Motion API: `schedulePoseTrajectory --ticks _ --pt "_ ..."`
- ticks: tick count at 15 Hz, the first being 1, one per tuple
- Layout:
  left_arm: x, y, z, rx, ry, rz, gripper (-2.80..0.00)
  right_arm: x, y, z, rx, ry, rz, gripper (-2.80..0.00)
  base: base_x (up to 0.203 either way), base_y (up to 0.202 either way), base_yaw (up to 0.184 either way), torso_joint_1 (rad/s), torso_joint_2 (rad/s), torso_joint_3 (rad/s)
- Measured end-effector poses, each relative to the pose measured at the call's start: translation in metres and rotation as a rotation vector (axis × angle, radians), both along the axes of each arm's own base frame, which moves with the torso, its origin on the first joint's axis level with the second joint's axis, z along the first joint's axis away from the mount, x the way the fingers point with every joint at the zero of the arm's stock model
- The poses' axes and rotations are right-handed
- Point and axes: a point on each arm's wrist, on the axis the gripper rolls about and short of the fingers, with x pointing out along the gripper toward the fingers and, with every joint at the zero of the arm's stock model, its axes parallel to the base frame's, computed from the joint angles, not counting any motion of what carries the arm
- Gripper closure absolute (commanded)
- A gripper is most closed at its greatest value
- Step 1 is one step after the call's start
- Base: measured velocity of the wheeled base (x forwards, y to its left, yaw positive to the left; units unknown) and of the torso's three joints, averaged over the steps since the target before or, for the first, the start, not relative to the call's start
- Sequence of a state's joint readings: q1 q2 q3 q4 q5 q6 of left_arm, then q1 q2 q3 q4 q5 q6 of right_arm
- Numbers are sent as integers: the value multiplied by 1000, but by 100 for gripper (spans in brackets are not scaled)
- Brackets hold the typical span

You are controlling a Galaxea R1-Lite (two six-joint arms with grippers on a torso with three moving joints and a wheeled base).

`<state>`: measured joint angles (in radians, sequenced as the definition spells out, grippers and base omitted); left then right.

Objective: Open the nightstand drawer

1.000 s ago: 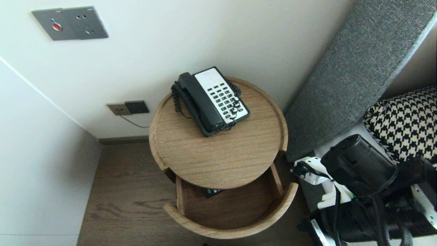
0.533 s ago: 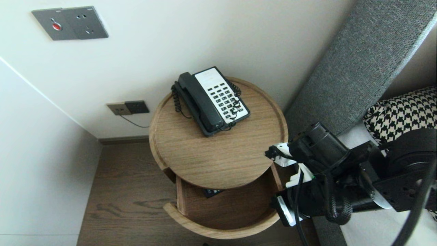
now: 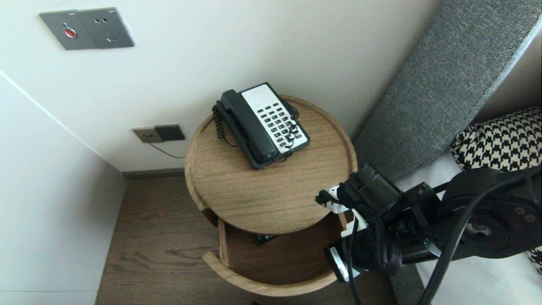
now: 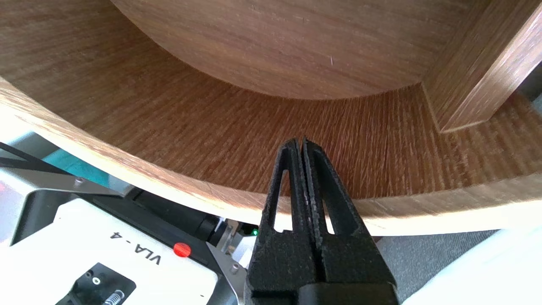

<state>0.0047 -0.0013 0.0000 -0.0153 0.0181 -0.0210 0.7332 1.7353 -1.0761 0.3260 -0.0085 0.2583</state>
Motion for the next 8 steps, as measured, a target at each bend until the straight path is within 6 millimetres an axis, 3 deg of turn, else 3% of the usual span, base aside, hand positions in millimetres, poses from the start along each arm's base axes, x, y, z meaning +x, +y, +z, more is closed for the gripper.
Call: schedulePoseTrajectory --ticks 8 --pt "0 0 0 0 0 0 0 -18 -10 -8 -29 37 17 0 0 0 0 0 0 0"
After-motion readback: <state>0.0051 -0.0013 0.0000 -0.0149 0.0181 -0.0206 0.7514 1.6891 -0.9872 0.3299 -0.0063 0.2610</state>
